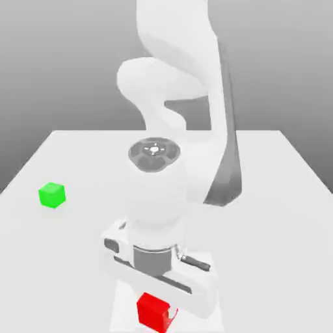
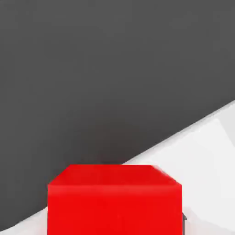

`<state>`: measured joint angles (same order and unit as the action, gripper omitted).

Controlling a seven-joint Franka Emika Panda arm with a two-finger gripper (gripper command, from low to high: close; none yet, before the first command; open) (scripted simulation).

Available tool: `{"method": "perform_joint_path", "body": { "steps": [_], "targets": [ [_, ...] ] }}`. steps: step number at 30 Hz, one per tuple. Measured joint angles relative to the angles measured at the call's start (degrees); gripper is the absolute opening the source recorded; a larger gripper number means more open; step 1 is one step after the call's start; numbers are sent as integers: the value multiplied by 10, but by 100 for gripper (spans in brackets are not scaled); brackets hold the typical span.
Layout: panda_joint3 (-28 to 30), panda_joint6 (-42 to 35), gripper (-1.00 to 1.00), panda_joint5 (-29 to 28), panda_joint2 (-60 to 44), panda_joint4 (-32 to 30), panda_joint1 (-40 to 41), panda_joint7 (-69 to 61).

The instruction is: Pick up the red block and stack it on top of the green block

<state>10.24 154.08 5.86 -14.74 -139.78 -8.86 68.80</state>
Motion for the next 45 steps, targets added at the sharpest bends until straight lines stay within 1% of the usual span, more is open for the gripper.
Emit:
{"method": "perform_joint_path", "body": {
  "steps": [7, 15, 17, 19, 21, 29, 30, 31, 32, 33, 34, 35, 37, 41, 42, 43, 45],
  "targets": [
    [114, -62, -100, 16, -26, -58, 46, 156],
    [271, -87, -100, 18, -12, -131, 88, 354],
    [320, -86, -100, 7, 5, -151, 92, 411],
    [374, -82, -100, -16, 32, -170, 94, 478],
    [432, -75, -100, -64, 72, -190, 99, 563],
    [431, -70, -100, -63, 72, -190, 100, 562],
    [457, -57, -100, -95, 100, -203, 106, 612],
    [474, -42, -100, -127, 124, -215, 143, 661],
    [484, -23, -100, -150, 143, -226, 154, 705],
    [494, 0, -100, -162, 153, -236, 174, 739],
    [506, 30, -100, -150, 153, -245, 193, 757],
    [478, 64, 100, -105, 143, -254, 252, 753],
    [478, 65, 100, -105, 143, -254, 294, 753],
    [478, 65, 100, -105, 143, -254, 328, 753],
    [467, 97, 100, -90, 147, -264, 342, 777],
    [447, 101, 100, -135, 167, -269, 354, 825],
    [408, 69, 100, -230, 220, -271, 402, 903]
  ]
}}
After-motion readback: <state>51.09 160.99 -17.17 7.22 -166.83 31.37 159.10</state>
